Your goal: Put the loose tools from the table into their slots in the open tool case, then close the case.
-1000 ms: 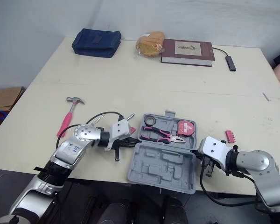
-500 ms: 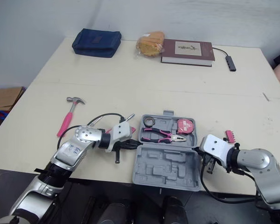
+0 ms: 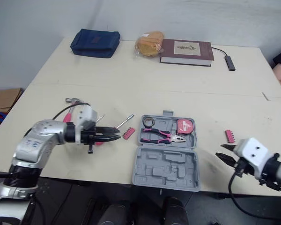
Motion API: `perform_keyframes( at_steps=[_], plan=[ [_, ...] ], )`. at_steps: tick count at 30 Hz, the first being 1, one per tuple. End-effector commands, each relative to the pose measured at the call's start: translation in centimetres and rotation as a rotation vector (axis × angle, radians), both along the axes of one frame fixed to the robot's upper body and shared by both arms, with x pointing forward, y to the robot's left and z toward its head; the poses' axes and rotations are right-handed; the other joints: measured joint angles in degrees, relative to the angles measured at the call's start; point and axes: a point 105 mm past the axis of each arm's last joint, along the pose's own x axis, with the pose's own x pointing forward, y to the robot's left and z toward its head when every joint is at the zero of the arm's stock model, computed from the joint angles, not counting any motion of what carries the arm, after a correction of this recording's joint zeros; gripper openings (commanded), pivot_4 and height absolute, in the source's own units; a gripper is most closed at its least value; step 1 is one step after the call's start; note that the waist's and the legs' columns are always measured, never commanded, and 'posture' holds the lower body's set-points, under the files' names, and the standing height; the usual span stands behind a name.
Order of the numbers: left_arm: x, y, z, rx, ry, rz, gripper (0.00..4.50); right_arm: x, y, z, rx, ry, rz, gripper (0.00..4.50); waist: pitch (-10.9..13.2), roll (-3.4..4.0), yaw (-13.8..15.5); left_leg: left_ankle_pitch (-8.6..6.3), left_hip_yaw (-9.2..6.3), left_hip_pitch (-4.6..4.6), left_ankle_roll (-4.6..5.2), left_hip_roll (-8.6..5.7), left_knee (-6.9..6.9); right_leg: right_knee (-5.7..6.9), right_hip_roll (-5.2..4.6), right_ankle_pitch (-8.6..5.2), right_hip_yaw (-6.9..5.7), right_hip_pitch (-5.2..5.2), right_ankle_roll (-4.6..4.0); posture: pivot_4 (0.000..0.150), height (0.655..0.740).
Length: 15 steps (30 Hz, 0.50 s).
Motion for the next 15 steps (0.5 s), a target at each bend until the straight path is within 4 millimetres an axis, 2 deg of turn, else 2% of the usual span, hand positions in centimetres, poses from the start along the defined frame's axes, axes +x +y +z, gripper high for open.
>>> perform_keyframes(
  at_steps=[1, 3, 4, 5, 6, 8, 9, 11, 15],
  plan=[
    [0.3, 6.5, 1.2, -0.057, -0.103, 0.195, 2.56, -2.3, -2.3, 1.3, -0.011, -0.074, -0.104, 3.36, 0.02, 0.08, -0.04, -0.03, 0.02, 0.03, -0.01, 0.00, -0.02, 0.00, 0.00, -0.01, 0.02, 0.00, -0.01, 0.150, 0.7400],
    [0.2, 11.4, 0.6, -0.053, -0.140, 0.372, 3.42, -3.8, -3.8, 1.3, -0.011, -0.122, -0.159, 4.28, 0.04, 0.10, -0.14, -0.07, 0.03, 0.06, -0.06, 0.07, -0.08, -0.02, 0.06, -0.03, 0.02, 0.00, -0.06, 0.150, 0.7400],
    [0.0, 12.9, 0.3, -0.047, -0.145, 0.421, 3.80, -4.3, -4.1, 1.3, -0.004, -0.146, -0.164, 4.50, 0.04, 0.10, -0.24, -0.10, 0.04, 0.08, -0.09, 0.10, -0.10, -0.01, 0.08, -0.05, 0.02, -0.02, -0.09, 0.150, 0.7400],
    [-0.3, 14.7, 0.0, -0.043, -0.145, 0.488, 4.24, -5.0, -4.7, 1.2, 0.027, -0.177, -0.183, 4.50, 0.05, 0.11, -0.23, -0.13, 0.07, 0.10, -0.13, 0.16, -0.15, -0.06, 0.12, -0.06, 0.03, -0.04, -0.11, 0.150, 0.7400],
    [-0.6, 15.9, -0.2, -0.041, -0.146, 0.526, 4.48, -5.5, -5.1, 1.2, 0.049, -0.198, -0.196, 4.50, 0.05, 0.10, -0.22, -0.16, 0.10, 0.12, -0.11, 0.16, -0.14, -0.05, 0.14, -0.07, 0.04, -0.03, -0.13, 0.150, 0.7400],
    [-1.3, 19.2, -0.6, -0.032, -0.158, 0.652, 4.48, -6.8, -6.5, 0.7, 0.058, -0.241, -0.247, 4.50, 0.06, 0.11, -0.21, -0.30, 0.16, 0.16, 0.02, 0.15, -0.07, -0.06, 0.08, -0.07, 0.10, -0.01, -0.12, 0.150, 0.7400],
    [-2.1, 21.7, -0.8, -0.024, -0.146, 0.750, 4.48, -7.5, -8.0, 0.4, 0.062, -0.261, -0.315, 4.50, 0.05, 0.12, -0.21, -0.38, 0.18, 0.17, 0.05, 0.14, -0.03, -0.11, 0.03, -0.07, 0.13, -0.01, -0.12, 0.150, 0.7400],
    [-4.0, 25.2, -1.6, 0.009, -0.113, 0.881, 4.48, -8.8, -10.3, -0.1, 0.074, -0.298, -0.421, 4.50, 0.06, 0.13, -0.26, -0.49, 0.20, 0.21, 0.01, 0.15, -0.02, -0.12, -0.04, -0.07, 0.19, -0.03, -0.12, 0.150, 0.7400],
    [-6.6, 29.8, -2.2, 0.042, -0.110, 1.101, 4.48, -10.8, -12.6, -1.7, 0.052, -0.299, -0.514, 4.50, 0.09, 0.18, -0.36, -0.60, 0.27, 0.20, -0.04, 0.27, -0.09, -0.09, -0.05, -0.10, 0.18, -0.07, -0.17, 0.150, 0.7400]
  ],
)
